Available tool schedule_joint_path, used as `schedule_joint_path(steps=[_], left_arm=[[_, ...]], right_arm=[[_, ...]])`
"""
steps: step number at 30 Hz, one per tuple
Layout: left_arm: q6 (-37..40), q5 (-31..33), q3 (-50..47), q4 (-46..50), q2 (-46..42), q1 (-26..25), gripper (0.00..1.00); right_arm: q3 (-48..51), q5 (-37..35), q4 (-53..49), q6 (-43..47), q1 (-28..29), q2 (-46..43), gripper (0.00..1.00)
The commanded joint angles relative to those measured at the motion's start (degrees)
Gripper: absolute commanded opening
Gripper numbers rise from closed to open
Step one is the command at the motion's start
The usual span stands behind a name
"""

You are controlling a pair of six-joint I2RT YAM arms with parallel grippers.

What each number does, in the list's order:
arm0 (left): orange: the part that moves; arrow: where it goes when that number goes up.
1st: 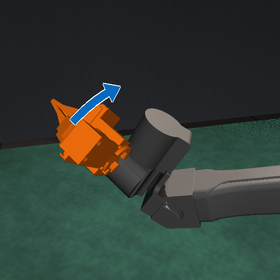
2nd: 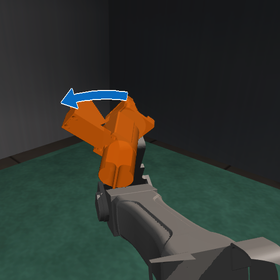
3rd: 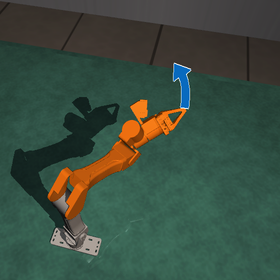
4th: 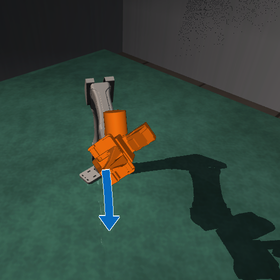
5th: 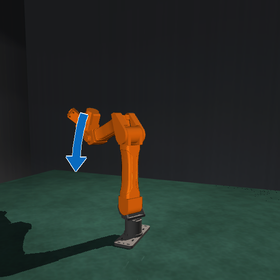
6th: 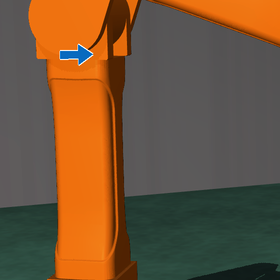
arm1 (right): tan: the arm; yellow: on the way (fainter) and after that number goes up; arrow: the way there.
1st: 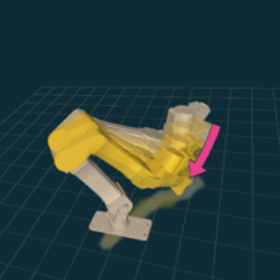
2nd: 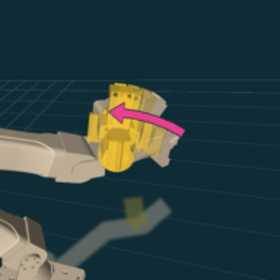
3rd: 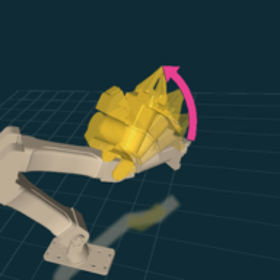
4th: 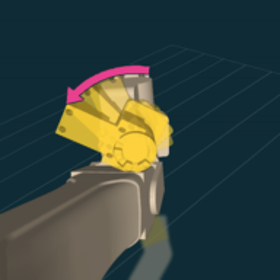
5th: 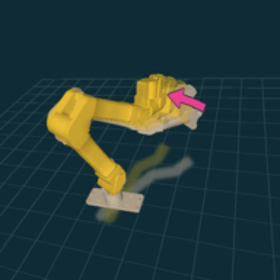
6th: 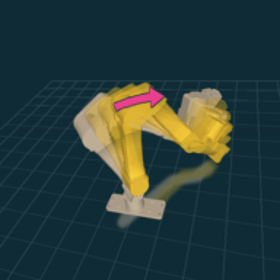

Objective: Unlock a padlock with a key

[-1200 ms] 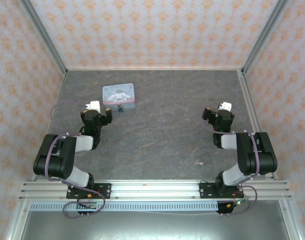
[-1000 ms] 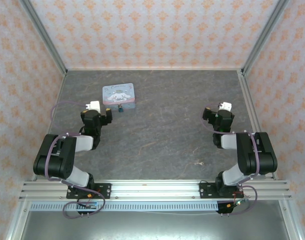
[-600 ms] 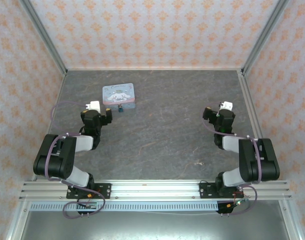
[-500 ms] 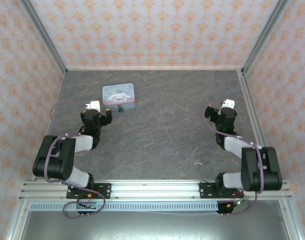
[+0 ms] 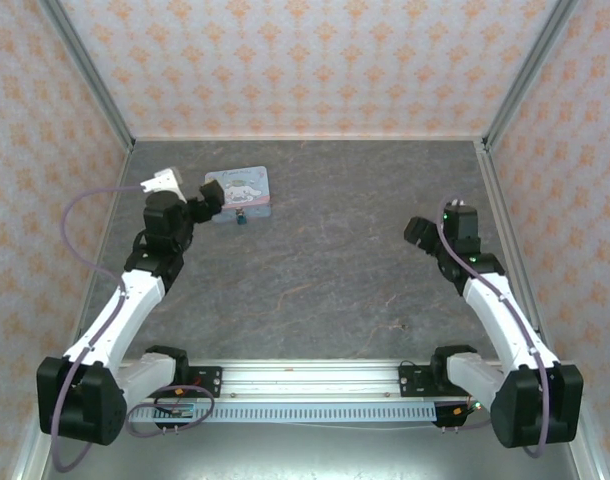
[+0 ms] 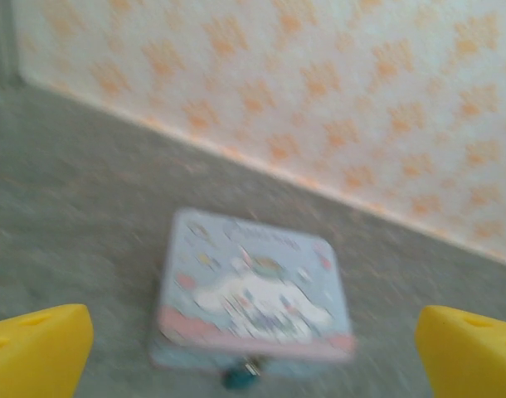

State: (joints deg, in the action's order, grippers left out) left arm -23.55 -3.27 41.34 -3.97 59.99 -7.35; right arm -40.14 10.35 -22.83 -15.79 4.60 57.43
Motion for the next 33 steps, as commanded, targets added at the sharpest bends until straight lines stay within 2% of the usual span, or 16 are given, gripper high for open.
schedule_joint_path(steps=[1,5,9,16,18,23,33], left_arm=[[-8.55,-3.79,-2.38,7.53,-1.76,-6.25,1.00],[-13.63,-2.20,-6.64,4.00,-3.83,-13.10,1.00],[-14.69,-0.19,-8.03,3.05,-4.79,-16.20,1.00],[-12.60,1.51,-6.72,3.97,-4.78,-17.39,1.00],[-12.40,1.68,-6.54,3.90,-4.63,-17.37,1.00],[-11.31,1.45,-5.54,3.95,-4.01,-17.60,1.00],[-9.80,1.94,-4.27,4.48,-2.95,-17.60,1.00]], right_arm=[[0.22,0.73,-17.13,-8.66,2.25,-2.49,0.85],[2.26,1.48,-22.62,-15.48,4.56,-5.24,0.78],[4.90,3.18,-25.62,-19.25,6.80,-6.38,0.71],[6.56,2.56,-30.43,-23.94,13.55,-1.85,0.64],[7.79,2.40,-29.53,-26.47,14.74,-1.75,0.58],[11.57,3.90,-26.62,-33.36,16.03,-1.78,0.47],[10.82,3.36,-27.53,-34.93,16.47,0.38,0.39]])
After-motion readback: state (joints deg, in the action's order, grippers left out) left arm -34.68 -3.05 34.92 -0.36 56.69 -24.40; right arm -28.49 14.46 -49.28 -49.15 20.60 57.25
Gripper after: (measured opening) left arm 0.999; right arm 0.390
